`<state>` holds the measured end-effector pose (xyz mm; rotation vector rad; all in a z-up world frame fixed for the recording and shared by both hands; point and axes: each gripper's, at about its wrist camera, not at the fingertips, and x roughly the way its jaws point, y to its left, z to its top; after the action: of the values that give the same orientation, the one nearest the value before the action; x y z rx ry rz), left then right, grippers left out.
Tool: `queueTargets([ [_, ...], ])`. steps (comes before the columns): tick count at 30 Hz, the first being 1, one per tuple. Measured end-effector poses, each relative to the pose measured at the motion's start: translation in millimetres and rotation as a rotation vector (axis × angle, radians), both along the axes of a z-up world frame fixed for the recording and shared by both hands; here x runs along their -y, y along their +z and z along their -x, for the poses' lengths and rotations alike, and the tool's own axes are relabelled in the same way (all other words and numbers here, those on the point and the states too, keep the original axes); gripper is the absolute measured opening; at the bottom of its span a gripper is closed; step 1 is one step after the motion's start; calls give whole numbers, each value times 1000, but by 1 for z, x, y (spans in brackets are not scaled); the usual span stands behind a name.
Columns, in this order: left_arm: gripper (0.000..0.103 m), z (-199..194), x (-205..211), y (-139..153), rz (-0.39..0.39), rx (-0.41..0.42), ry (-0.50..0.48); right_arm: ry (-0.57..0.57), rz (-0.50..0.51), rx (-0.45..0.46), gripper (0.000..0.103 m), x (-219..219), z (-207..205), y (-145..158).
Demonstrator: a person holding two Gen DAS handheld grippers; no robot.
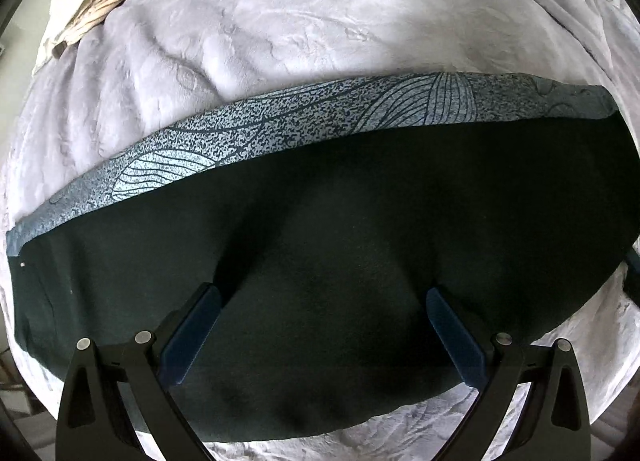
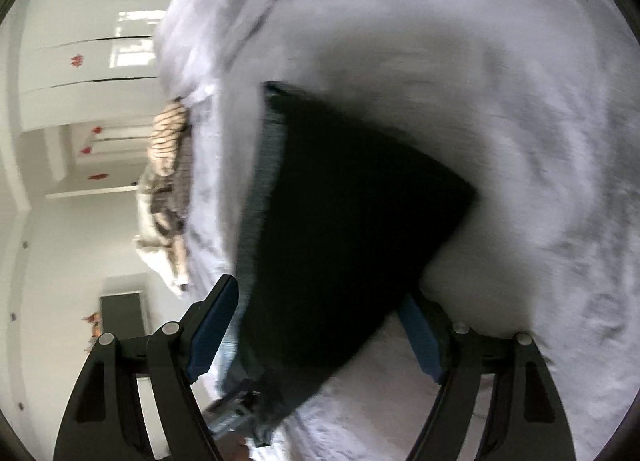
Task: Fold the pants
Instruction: 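Grasp one end of the black trousers with the right tool while the left tool grasps the other end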
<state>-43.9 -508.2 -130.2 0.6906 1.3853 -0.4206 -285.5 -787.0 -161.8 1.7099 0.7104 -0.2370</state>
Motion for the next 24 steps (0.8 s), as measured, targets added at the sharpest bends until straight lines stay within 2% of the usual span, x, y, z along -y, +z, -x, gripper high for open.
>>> queueTargets([
  [2, 103, 0, 0, 0, -2, -3, -1, 17, 21, -4, 83, 0, -7, 0],
  [5, 103, 1, 3, 0, -10, -5, -3, 14, -13, -20, 82, -4, -11, -14],
  [7, 103, -2, 4, 2, -23, -9, -5, -6, -35, -31, 70, -3, -11, -18],
  [9, 99, -6, 9, 15, -36, 43, 5, -24, -53, -15, 14, -1, -11, -18],
  [12, 99, -18, 27, 37, 21, 130, 0, 4, 10, 50, 14, 1, -14, 5],
  [14, 99, -29, 41, 38, 40, 152, 2, 37, 52, 76, 14, 1, -20, 21],
  [17, 99, -50, 66, 12, 11, 133, 33, 65, 98, 106, 14, 0, -28, 39],
  [20, 100, -52, 75, -20, -47, 97, 23, 97, 139, 130, 14, -3, -37, 53],
  [22, 100, -52, 75, -24, -50, 112, 11, 140, 167, 131, 14, -8, -45, 62],
  [24, 100, -54, 70, -16, -24, 95, 3, 162, 199, 140, 14, -10, -50, 74],
])
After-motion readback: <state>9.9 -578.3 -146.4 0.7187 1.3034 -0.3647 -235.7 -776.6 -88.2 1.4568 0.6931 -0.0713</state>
